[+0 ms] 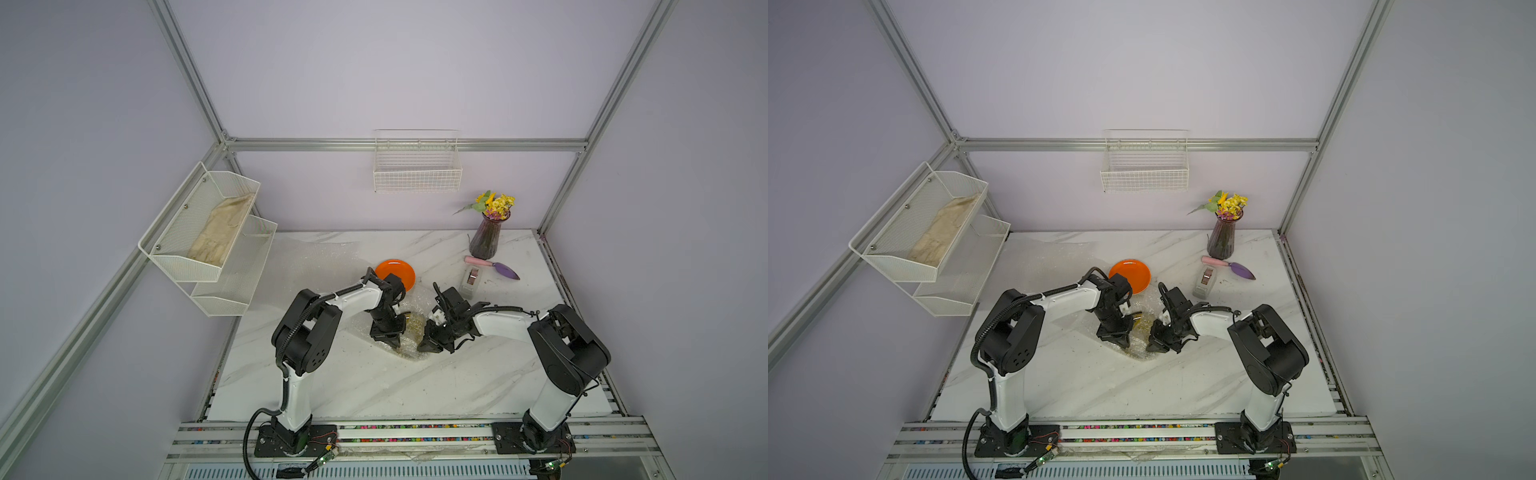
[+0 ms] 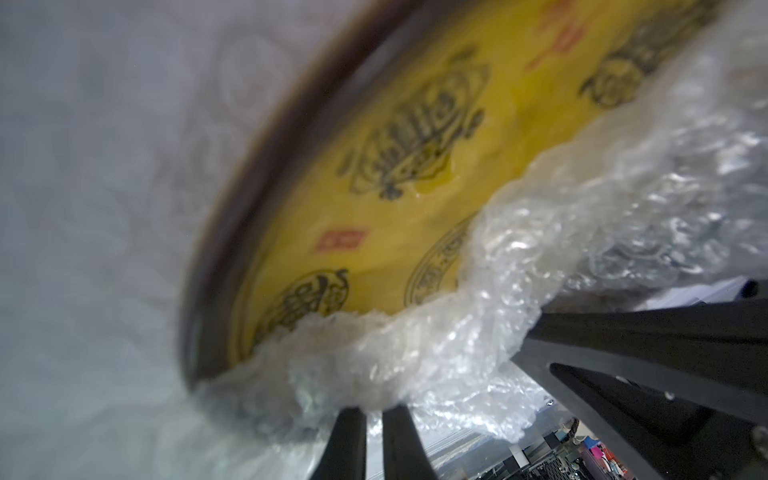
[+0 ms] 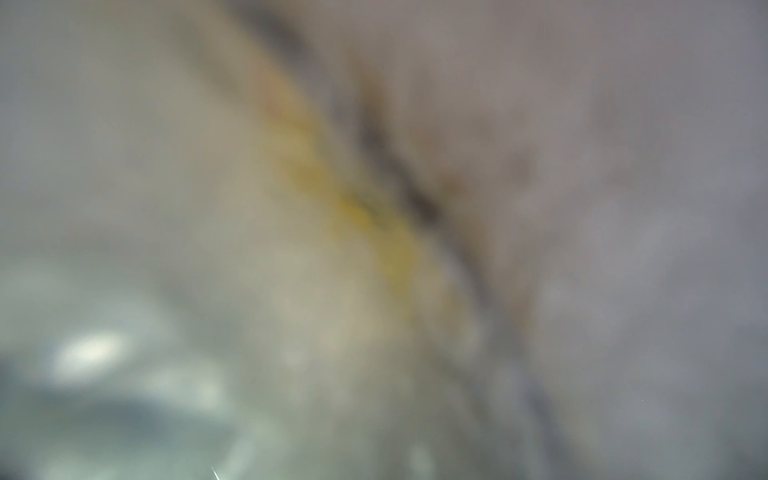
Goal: Wrap dinner plates in bubble wrap
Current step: Wrap the plate in the bubble wrap.
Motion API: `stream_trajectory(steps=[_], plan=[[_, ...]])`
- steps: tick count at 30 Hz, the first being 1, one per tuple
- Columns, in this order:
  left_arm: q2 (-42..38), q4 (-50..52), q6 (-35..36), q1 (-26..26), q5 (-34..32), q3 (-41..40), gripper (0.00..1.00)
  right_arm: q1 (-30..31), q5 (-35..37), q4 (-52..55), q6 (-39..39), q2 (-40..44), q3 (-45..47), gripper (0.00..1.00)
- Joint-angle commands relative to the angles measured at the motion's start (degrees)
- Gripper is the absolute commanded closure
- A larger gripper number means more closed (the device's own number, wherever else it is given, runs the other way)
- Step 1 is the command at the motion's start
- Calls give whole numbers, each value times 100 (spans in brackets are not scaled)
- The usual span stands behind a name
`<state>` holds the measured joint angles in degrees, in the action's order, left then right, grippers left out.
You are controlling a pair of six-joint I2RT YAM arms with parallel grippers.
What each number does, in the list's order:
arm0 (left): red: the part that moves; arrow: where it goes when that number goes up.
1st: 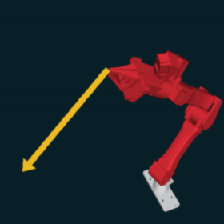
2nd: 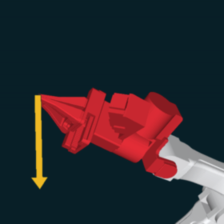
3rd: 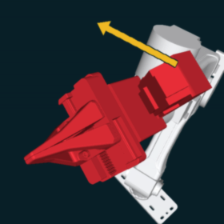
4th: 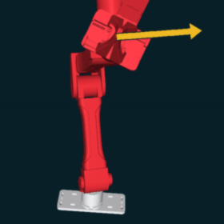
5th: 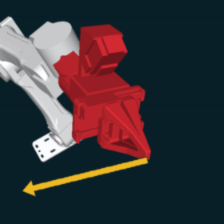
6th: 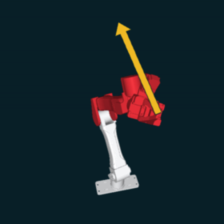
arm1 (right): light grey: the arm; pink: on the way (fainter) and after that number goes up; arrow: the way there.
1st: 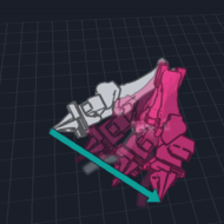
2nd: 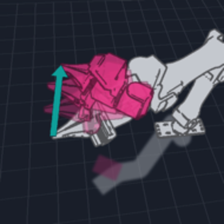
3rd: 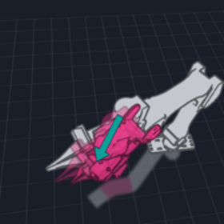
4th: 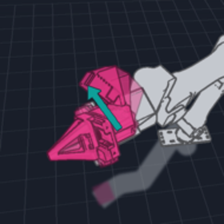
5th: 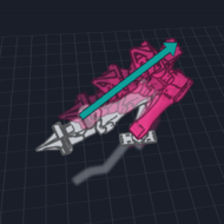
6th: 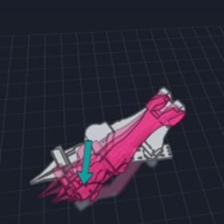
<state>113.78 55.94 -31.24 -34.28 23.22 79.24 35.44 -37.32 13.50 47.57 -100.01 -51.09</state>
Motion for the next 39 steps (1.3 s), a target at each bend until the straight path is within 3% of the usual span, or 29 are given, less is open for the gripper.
stream_trajectory(steps=[1,5,10,22,24,28,31,33,39], plan=[[-415,524,101,71,-433,656,87,55,181,58,279,-155,176,100],[-627,730,-194,18,-381,1246,86,86,205,-3,365,-116,224,100],[-151,583,-244,-271,-263,1354,87,103,169,79,326,-116,190,100],[371,-82,-123,-317,-375,78,89,-104,191,260,109,229,-89,100],[402,-126,-117,-313,-408,-66,89,-438,171,259,-54,433,-137,91],[394,-215,-110,-316,-365,-221,89,-1443,5,193,-462,532,-93,55],[375,-253,-127,-316,-356,-260,89,-2016,-294,-148,-689,318,-171,40],[361,-268,-153,-316,-345,-294,89,-2146,-512,-521,-720,41,-251,37],[330,-329,-161,-316,-310,-442,89,-2191,-662,-1437,-503,-944,-746,37]])
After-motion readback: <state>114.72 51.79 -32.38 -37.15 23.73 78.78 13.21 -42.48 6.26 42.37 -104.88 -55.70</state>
